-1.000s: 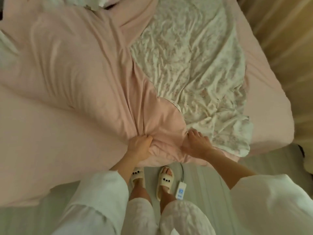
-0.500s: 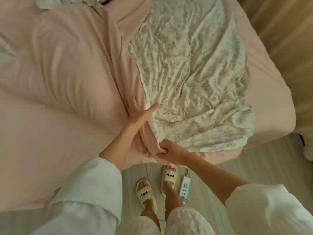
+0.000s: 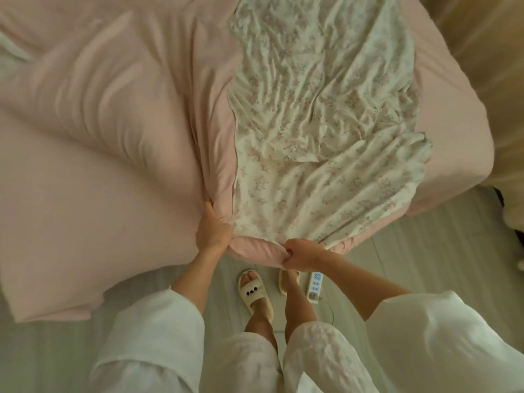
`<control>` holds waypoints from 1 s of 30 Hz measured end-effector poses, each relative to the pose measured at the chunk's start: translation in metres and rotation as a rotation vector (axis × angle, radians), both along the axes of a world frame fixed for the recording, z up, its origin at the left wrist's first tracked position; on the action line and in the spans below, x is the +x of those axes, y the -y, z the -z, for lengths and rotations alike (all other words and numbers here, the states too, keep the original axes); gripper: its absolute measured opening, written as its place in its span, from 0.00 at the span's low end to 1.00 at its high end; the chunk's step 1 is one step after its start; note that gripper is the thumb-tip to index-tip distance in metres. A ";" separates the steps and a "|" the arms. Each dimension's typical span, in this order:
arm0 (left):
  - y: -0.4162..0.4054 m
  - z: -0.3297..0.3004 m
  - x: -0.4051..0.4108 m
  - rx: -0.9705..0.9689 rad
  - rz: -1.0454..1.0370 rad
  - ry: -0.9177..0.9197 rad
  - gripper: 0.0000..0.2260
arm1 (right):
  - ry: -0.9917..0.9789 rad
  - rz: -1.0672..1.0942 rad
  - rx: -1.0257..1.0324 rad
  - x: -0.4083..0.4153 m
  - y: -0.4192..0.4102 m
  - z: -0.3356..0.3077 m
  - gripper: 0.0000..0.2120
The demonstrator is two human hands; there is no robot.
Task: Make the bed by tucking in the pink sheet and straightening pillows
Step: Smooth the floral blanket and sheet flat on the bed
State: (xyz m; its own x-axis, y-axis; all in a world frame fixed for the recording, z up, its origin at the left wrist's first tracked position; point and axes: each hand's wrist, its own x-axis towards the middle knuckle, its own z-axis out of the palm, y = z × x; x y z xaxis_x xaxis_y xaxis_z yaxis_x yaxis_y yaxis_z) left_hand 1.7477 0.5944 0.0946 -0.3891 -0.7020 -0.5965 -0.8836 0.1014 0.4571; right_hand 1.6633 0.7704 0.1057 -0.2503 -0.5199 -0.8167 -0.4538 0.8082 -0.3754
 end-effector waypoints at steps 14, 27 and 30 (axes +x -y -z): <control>-0.057 -0.003 -0.005 -0.377 0.385 0.062 0.37 | -0.004 0.291 0.038 -0.015 -0.061 0.009 0.22; -0.176 0.015 -0.229 -0.247 0.626 -0.108 0.22 | -0.232 1.008 -0.195 -0.235 -0.189 0.033 0.23; -0.201 0.044 -0.288 -0.337 0.694 -0.139 0.23 | -0.189 1.199 -0.237 -0.292 -0.204 0.069 0.28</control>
State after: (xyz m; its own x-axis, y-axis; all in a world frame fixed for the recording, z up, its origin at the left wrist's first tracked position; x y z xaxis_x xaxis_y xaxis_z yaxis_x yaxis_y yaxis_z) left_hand 1.4597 0.7952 0.0510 -0.8608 -0.4051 -0.3080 -0.5039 0.7627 0.4053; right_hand 1.3709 0.9748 0.0371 -0.7745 -0.0108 -0.6325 0.4631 0.6714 -0.5786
